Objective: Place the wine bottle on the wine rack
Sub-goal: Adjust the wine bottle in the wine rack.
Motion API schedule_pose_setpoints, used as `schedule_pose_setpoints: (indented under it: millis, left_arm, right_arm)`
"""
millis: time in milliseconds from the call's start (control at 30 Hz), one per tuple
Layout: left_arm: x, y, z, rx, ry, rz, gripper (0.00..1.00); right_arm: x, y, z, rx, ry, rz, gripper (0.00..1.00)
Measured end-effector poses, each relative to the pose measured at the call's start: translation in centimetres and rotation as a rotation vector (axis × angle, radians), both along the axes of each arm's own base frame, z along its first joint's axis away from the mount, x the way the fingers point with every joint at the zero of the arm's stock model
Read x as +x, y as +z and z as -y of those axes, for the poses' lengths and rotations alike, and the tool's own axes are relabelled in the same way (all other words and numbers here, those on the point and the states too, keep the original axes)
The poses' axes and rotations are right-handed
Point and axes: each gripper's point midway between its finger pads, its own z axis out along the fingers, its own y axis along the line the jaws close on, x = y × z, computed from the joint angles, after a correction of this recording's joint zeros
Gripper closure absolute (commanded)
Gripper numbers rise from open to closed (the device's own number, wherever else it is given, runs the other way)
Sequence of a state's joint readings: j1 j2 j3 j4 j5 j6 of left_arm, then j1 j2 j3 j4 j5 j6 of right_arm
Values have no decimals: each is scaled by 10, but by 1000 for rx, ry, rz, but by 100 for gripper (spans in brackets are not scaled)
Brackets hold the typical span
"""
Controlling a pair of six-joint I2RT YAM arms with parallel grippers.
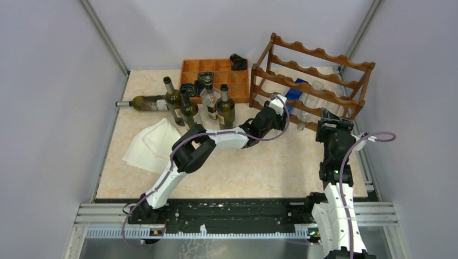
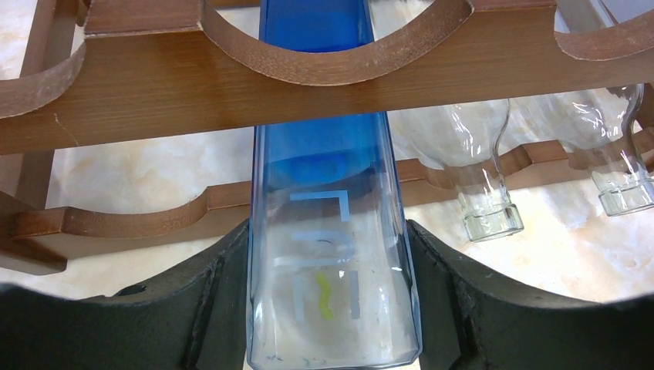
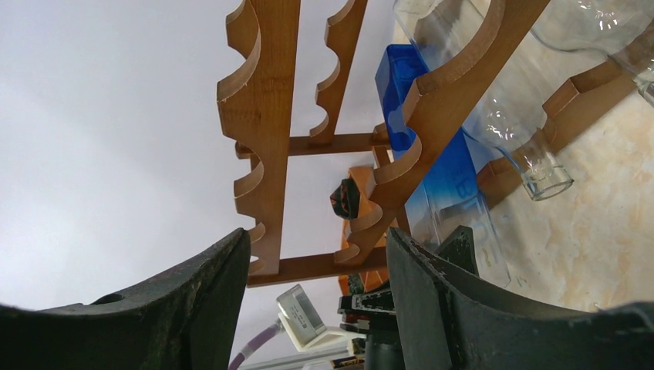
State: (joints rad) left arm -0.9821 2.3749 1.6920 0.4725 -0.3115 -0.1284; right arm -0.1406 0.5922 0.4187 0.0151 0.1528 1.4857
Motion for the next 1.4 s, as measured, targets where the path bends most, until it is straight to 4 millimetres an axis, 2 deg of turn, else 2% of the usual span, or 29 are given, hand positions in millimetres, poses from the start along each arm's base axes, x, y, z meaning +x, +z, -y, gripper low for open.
schedule_pose_setpoints:
  millis: [633,1400]
  left_arm:
    - [21,4,16,-12,40,37,100]
    - [24,7,15,-72,68,43,100]
  right_arm:
    - [0,0,-1,2,8,0,36]
    - [0,0,-3,4,16,1,36]
